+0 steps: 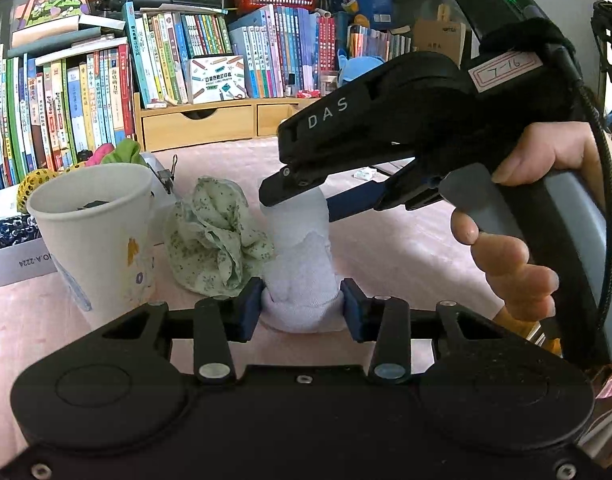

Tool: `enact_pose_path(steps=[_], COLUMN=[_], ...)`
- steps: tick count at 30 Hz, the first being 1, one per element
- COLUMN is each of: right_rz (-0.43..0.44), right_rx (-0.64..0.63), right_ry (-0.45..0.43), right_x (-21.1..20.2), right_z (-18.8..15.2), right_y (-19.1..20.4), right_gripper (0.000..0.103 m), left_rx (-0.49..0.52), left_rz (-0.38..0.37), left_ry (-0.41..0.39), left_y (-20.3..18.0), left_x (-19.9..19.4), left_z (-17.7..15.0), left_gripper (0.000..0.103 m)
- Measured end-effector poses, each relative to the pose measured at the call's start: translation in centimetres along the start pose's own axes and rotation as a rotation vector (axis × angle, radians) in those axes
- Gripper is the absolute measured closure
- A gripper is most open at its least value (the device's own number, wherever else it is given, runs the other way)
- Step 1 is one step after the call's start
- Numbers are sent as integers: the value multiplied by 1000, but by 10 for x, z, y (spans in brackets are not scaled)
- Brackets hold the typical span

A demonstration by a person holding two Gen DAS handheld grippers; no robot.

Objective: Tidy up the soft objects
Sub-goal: 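Grasp the white sock-like cloth with the left tool while the right tool grasps a white foam sheet, then carry the white cloth with the left tool while the right tool carries the foam sheet to the tray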

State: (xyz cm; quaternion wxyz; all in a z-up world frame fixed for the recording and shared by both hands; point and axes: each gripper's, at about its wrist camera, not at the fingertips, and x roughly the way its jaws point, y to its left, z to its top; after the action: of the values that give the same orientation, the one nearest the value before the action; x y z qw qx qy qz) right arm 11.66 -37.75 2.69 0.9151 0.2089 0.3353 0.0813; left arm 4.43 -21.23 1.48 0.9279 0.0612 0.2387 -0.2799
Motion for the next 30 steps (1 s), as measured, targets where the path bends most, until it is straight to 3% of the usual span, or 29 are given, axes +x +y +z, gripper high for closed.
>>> enact_pose_path(steps=[5,7,14,30], right_rz=[16,31,32,59], right_rx=[36,52,83,31], right_ry=[7,6,0,-116], right_x=[4,4,-4,-48], right_z=[-1,-3,-3,20], right_y=[-5,-7,-4,21], right_gripper=[37,47,52,55], left_rx=[-4,-5,-5,-9], left_rz=[-1,-1,-7,-54], left_ry=[0,-1,-9,-94], left_y=[0,0,0,17], left_x=[-1,-1,-3,-57], left_z=[0,0,2,39], left_gripper=[63,63,63,63])
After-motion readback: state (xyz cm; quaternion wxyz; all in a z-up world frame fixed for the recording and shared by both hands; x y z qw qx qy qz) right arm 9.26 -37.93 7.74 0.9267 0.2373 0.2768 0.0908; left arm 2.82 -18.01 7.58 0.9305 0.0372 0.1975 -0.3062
